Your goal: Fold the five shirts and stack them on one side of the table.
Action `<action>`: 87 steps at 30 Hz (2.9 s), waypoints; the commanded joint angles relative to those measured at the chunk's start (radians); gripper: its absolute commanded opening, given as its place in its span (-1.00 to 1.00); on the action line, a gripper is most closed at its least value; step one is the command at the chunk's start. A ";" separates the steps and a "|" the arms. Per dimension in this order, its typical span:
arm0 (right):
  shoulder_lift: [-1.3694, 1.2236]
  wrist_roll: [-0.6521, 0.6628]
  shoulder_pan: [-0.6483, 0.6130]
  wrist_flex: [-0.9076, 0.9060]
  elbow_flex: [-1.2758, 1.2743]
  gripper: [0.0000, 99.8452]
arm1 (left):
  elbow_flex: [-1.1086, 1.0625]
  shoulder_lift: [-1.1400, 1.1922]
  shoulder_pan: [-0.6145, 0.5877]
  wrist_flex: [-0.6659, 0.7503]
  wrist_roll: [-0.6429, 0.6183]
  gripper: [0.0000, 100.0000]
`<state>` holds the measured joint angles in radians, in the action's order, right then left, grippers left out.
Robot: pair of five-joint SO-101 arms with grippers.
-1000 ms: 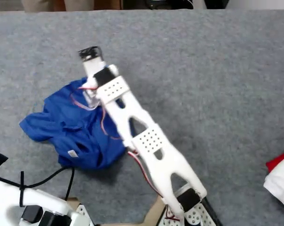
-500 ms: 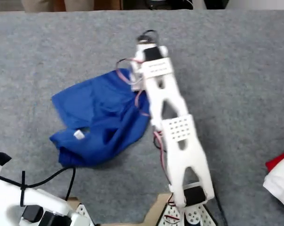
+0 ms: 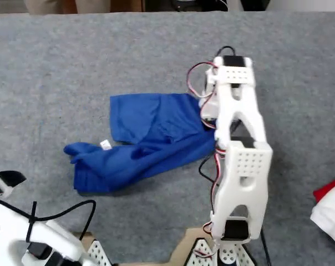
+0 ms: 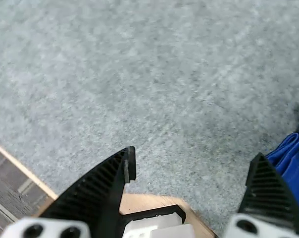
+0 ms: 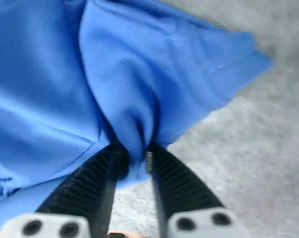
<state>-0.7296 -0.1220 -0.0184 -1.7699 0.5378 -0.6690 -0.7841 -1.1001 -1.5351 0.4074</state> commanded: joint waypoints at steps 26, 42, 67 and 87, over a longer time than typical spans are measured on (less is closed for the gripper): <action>-0.335 -0.304 -0.638 0.661 0.503 -0.20 | -0.057 -0.019 0.074 0.014 0.002 -0.29; -0.644 -0.186 -0.665 0.324 0.972 -1.00 | -0.112 -0.019 0.072 0.126 0.002 -0.29; -0.239 -0.193 -0.303 0.066 1.129 -0.99 | -0.152 -0.018 0.295 0.117 0.002 -0.28; -0.117 -0.066 0.234 -0.011 1.119 -0.99 | -0.192 -0.008 0.895 0.331 -0.222 -0.28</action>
<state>-0.9521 -0.1972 0.1642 -1.7699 1.6103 -0.8638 -0.7856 -0.2854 -1.2850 0.2570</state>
